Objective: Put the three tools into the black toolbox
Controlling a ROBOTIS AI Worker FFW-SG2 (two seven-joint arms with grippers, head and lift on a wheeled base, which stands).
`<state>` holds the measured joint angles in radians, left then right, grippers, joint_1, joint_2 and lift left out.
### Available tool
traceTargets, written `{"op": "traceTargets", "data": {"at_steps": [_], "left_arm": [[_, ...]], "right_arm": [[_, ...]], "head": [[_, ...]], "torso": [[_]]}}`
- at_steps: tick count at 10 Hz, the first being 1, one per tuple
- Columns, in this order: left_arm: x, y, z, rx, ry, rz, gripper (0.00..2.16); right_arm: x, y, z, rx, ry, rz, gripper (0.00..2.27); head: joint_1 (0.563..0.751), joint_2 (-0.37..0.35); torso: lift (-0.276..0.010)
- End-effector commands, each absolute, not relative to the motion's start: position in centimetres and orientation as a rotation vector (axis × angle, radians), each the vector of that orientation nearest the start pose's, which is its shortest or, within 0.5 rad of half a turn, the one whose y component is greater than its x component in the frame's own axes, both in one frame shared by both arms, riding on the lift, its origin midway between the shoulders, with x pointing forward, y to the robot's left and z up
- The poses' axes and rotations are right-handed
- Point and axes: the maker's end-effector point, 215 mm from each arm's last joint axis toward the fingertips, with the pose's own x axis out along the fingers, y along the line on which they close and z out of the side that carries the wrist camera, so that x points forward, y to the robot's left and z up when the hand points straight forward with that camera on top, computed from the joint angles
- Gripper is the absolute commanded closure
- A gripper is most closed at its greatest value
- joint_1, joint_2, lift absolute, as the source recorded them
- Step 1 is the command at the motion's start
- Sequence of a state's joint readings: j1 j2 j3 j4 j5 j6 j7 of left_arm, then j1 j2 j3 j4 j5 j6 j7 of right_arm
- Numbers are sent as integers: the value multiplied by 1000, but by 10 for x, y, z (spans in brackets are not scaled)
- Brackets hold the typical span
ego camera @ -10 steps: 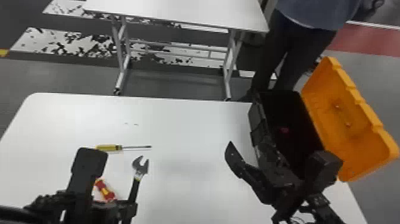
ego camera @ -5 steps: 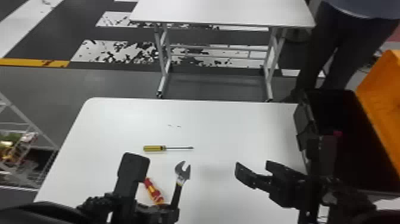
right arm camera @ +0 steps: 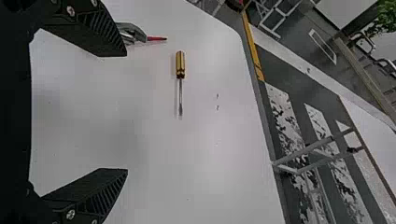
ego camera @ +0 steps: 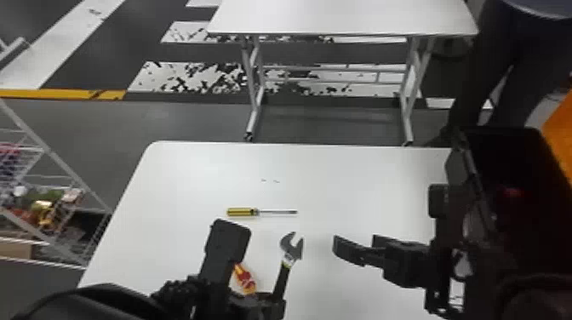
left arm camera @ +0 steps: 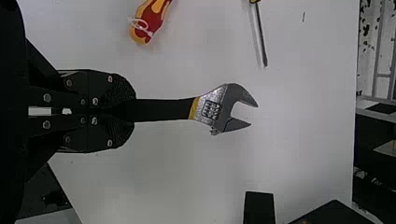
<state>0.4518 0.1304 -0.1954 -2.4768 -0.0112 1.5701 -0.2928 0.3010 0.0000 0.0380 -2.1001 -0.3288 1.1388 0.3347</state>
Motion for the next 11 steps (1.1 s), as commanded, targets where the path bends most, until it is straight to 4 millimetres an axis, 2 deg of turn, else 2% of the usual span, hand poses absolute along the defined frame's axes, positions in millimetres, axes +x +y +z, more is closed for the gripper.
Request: {"op": "traceTargets", "data": {"at_steps": [1,4,6,11], "left_arm": [[255,118,-486,9,1145,-445,2132],[257,111,-489,16,1149,-458,2132],[261,109,-492,21,1154,-461,2132],[271,96,-496,35,1153,-479,2132]], "right_arm": [[373,-52,-482,431,877,578,120],[382,-48,-489,467,894,602,120],[377,-41,-493,504,904,627,120],[361,-24,-483,598,912,689,120]], "head": [[695,120],[695,123],[695,121],[695,136]], "torso": [[-51],[-51],[-51],[-51]]}}
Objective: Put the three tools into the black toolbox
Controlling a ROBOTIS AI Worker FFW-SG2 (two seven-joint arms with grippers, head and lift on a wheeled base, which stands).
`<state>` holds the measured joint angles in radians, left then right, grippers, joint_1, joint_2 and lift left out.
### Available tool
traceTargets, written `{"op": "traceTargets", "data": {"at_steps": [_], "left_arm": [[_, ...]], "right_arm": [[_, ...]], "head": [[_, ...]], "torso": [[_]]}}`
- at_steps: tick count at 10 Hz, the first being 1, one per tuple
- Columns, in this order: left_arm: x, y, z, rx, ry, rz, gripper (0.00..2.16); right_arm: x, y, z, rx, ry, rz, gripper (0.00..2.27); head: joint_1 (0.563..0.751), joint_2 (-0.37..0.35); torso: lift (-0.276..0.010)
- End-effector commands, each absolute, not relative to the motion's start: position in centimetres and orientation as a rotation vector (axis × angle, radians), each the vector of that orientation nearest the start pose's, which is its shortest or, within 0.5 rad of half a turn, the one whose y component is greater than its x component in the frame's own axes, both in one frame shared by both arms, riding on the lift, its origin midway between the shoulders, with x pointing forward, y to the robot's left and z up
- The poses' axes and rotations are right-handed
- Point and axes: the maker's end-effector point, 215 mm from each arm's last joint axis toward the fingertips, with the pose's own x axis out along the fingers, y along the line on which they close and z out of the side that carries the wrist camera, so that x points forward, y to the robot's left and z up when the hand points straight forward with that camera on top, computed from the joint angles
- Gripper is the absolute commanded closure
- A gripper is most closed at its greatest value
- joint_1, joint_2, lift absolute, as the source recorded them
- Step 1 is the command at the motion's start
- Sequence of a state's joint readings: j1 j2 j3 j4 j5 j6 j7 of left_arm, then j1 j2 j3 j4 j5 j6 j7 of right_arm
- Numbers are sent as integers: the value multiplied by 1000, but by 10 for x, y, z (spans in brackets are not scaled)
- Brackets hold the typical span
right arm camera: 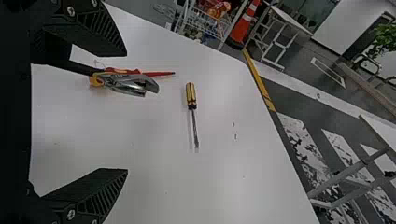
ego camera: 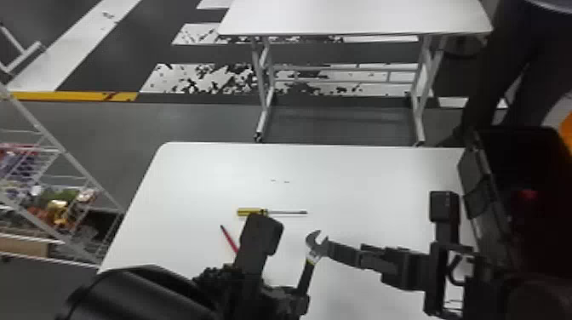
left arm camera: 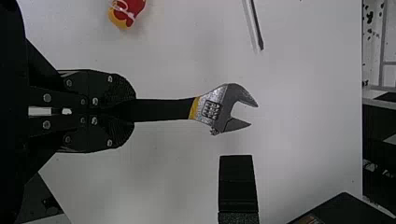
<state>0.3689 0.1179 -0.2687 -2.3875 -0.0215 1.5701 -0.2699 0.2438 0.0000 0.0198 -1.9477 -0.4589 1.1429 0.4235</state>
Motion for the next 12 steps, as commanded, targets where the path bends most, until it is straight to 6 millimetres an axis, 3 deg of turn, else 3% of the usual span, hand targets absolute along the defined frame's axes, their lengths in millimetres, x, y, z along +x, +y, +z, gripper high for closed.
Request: {"op": "traceTargets", "data": {"at_steps": [1,10,11,12], "left_arm": [[271,94,-496,42,1153,-482,2132],[264,65,-498,68,1156,-536,2132],[265,63,-497,70,1155,-540,2132],[266,64,-499,76,1156,-536,2132]], "right_arm": [[359,-21,-483,600,912,694,120],[352,-10,-491,613,917,718,184],[352,-9,-490,614,915,723,525],[350,-8,-488,618,914,735,1106]], "head": [[695,138],[695,114],[695,108],[695,106]], "torso": [[-51],[-51],[-51],[-51]]}}
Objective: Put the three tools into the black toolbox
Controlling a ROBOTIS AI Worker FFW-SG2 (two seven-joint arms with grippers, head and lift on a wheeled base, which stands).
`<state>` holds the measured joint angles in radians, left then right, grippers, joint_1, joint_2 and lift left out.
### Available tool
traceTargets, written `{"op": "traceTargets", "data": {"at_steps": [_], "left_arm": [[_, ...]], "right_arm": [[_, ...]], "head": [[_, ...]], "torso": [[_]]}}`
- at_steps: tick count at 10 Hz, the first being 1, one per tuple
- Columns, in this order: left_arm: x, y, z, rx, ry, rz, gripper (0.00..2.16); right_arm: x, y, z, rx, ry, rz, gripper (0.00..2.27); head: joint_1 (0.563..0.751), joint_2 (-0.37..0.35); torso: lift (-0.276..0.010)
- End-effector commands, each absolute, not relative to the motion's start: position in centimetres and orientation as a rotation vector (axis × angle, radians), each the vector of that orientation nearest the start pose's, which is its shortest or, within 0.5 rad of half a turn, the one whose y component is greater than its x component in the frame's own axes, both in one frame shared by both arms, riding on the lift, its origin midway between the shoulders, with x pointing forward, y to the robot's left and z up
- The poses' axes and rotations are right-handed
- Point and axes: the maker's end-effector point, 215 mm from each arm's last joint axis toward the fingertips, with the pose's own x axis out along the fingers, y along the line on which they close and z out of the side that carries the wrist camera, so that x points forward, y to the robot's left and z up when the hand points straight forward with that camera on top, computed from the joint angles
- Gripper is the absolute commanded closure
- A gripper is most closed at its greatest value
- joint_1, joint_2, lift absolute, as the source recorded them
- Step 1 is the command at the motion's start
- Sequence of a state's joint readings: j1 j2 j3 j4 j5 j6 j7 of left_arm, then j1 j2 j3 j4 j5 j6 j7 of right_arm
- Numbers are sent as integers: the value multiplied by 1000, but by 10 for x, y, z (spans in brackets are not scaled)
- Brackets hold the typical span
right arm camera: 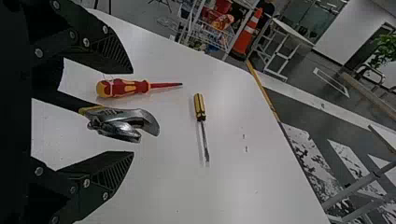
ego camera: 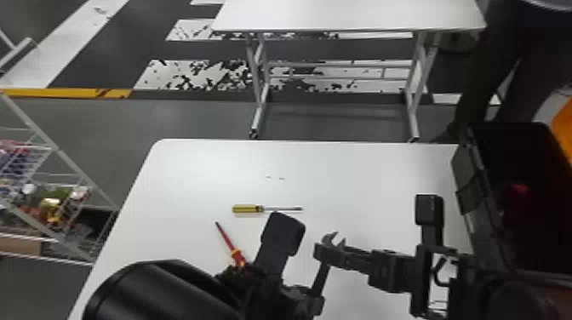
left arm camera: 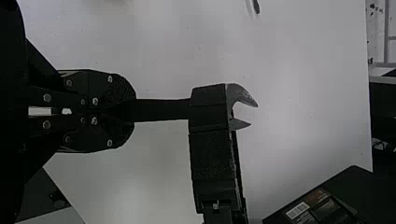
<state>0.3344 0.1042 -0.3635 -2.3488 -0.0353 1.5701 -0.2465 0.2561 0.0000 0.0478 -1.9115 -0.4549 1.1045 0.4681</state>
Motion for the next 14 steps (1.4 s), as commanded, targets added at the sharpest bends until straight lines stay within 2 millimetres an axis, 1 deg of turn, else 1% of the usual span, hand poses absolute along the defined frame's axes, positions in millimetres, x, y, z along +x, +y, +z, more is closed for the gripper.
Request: {"op": "traceTargets", "data": {"at_steps": [1,2,3,5,8,9,10,11,13,14], "left_arm": [[266,64,-500,75,1160,-536,2132],[265,62,-500,77,1160,-539,2132],[265,62,-500,78,1160,-539,2132],[265,61,-500,79,1160,-541,2132],[264,59,-498,80,1154,-546,2128],[261,56,-494,67,1149,-560,1663],[257,55,-490,52,1146,-572,255],[258,55,-486,48,1136,-571,-2],[258,59,-470,34,1101,-566,26],[257,67,-460,16,1079,-549,26]], "right_arm": [[350,-8,-488,614,915,734,1727],[349,-8,-489,615,918,734,2138],[349,-9,-488,609,910,727,2243],[350,-11,-481,597,886,719,2243],[350,-15,-478,576,879,698,2243],[351,-16,-475,566,870,690,2243],[353,-18,-472,555,864,683,2243],[356,-20,-468,545,855,676,2243],[361,-25,-459,519,840,658,2243],[365,-30,-447,502,820,648,2243]], "head": [[695,108],[695,107],[695,105],[695,99],[695,88],[695,86],[695,80],[695,71],[695,65],[695,64]], "torso": [[-51],[-51],[-51],[-51],[-51],[-51],[-51],[-51],[-51],[-51]]}}
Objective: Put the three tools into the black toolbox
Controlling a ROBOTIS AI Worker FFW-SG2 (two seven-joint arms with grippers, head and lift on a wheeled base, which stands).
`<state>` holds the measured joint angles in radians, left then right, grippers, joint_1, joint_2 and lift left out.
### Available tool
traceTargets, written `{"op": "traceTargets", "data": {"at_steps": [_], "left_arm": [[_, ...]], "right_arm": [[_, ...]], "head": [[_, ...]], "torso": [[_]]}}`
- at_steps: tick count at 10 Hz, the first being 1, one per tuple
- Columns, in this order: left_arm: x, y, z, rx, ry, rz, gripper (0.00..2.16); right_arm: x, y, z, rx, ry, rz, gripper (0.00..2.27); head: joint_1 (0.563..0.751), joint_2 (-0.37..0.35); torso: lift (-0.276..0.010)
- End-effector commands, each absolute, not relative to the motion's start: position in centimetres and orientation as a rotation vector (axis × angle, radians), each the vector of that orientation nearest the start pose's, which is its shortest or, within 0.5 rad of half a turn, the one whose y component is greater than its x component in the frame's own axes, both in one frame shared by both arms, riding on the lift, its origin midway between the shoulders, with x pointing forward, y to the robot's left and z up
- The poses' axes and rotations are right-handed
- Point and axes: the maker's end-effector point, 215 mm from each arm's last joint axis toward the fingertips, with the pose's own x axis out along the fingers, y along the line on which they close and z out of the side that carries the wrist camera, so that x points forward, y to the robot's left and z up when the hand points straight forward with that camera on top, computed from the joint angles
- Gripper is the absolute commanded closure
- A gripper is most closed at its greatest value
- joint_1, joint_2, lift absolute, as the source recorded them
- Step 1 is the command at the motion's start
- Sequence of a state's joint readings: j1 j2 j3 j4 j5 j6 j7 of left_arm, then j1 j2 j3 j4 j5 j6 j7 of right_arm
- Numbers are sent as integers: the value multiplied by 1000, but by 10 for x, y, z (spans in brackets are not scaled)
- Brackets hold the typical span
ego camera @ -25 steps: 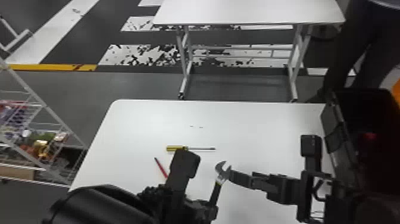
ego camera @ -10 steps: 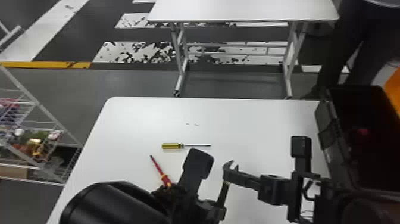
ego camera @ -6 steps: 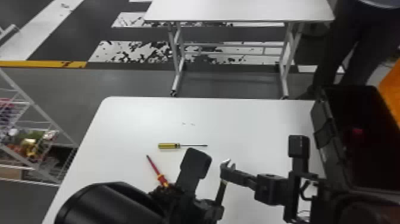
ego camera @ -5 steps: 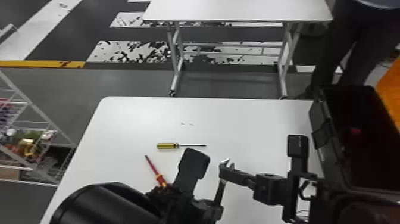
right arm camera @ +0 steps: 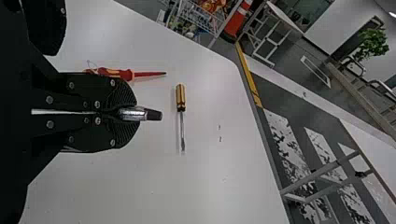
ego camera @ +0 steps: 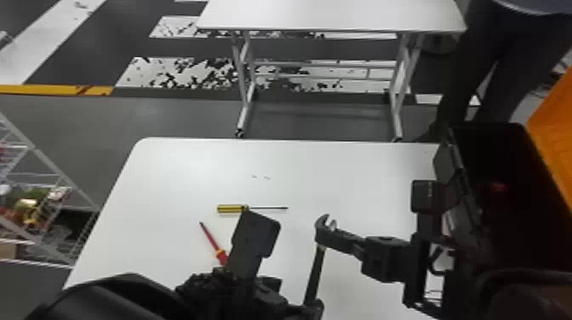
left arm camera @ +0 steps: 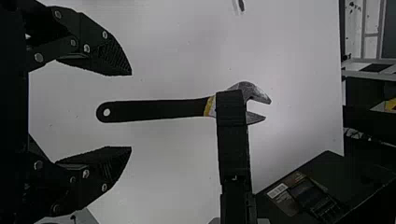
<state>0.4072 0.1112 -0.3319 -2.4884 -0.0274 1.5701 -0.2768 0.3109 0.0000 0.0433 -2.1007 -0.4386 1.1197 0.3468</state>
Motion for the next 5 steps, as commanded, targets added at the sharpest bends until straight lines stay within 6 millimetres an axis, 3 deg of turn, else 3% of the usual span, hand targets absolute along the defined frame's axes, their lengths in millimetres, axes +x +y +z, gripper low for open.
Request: {"op": "traceTargets", "data": {"at_steps": [1,5], "left_arm": [[254,84,-455,-9,1075,-519,26],[232,147,-467,-108,1137,-426,26]], "right_arm": [[374,-40,-434,466,788,619,2243],[402,-99,-371,358,645,477,2246]], "head": [[695,65],[695,87]], "torso": [[-51],[-51]]}}
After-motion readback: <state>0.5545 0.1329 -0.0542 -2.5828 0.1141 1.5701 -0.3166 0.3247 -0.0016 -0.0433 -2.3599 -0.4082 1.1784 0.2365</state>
